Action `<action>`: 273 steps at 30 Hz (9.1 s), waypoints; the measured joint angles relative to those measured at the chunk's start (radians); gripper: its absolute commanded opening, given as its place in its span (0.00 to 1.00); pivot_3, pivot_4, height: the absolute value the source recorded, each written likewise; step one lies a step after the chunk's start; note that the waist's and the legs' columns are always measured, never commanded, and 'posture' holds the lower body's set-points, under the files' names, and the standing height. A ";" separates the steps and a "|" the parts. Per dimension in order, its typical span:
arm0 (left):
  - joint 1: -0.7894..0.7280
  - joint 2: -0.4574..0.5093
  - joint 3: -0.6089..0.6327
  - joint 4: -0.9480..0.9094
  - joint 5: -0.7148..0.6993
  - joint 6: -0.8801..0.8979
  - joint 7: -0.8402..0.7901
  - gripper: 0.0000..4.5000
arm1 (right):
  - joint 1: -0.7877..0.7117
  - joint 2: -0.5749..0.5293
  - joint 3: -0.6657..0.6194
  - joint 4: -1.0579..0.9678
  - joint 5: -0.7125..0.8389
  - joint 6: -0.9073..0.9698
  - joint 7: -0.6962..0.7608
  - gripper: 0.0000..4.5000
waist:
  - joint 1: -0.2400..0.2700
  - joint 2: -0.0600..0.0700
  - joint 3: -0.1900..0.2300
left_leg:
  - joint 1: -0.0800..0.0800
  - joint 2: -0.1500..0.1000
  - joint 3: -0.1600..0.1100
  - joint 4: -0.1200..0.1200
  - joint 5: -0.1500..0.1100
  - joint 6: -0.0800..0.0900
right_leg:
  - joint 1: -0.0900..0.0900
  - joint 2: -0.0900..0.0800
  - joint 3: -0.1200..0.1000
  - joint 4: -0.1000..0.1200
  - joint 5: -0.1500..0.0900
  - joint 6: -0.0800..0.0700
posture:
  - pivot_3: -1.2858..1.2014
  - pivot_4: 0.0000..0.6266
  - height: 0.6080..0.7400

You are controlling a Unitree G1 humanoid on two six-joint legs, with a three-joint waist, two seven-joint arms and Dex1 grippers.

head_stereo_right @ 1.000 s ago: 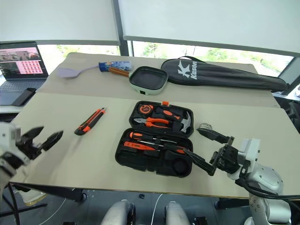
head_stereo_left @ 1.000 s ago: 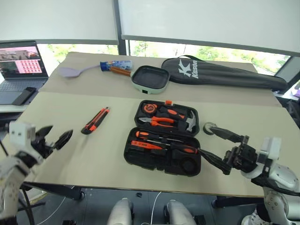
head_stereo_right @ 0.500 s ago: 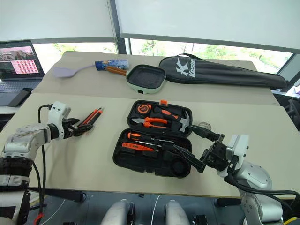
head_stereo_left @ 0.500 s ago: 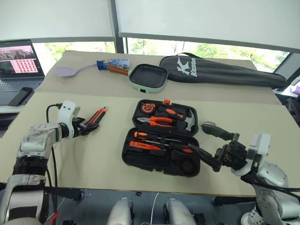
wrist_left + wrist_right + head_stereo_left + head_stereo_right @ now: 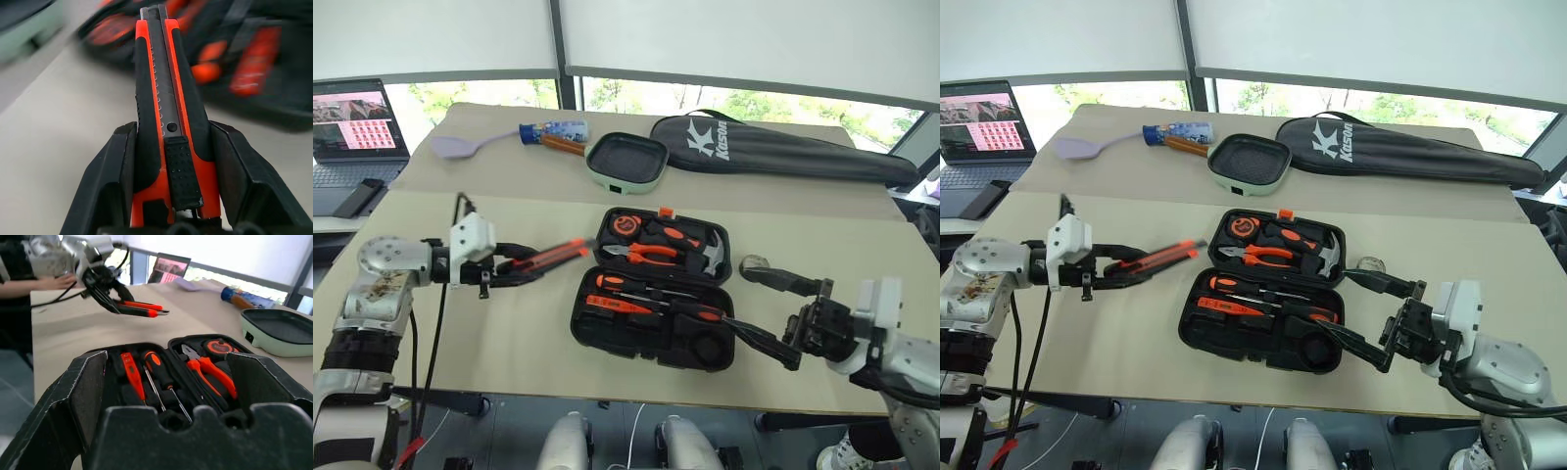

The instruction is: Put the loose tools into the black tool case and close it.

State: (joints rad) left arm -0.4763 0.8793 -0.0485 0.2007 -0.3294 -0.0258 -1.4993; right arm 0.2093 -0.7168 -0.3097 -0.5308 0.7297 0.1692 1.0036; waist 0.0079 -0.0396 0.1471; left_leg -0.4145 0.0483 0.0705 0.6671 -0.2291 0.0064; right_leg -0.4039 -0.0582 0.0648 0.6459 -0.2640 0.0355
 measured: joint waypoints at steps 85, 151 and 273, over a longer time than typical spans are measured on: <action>0.135 -0.425 -0.209 -0.169 0.074 0.119 0.300 0.32 | 0.134 0.121 -0.093 0.147 -0.086 -0.070 0.011 1.00 | 0.002 0.015 -0.010 | 0.008 0.000 -0.004 0.009 -0.001 0.002 | 0.013 0.001 0.001 0.000 0.000 0.003 | 0.52 0.24 1.00; 0.427 -0.208 0.150 -0.360 -0.244 0.050 0.087 1.00 | -0.888 -0.235 0.506 0.459 -0.426 0.383 0.542 0.01 | -0.021 0.016 -0.006 | 0.000 0.001 -0.005 -0.002 -0.001 0.002 | -0.003 0.001 0.001 0.000 -0.001 0.000 | 0.52 0.24 1.00; -0.102 -0.423 0.131 -0.074 -0.146 1.007 0.791 0.02 | -0.825 0.086 0.338 0.559 -0.370 0.928 -0.359 0.00 | -0.026 0.005 -0.004 | -0.006 -0.004 -0.009 0.011 0.000 0.001 | -0.005 -0.001 0.001 0.010 0.001 0.003 | 0.52 0.24 1.00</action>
State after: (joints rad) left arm -0.5781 0.4563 0.0828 0.1265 -0.4752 0.9816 -0.7081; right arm -0.6161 -0.6312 0.0287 0.0286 0.3597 1.0977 0.6450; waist -0.0185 -0.0348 0.1431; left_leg -0.4202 0.0444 0.0611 0.6785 -0.2292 0.0074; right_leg -0.4088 -0.0589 0.0654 0.6561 -0.2632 0.0385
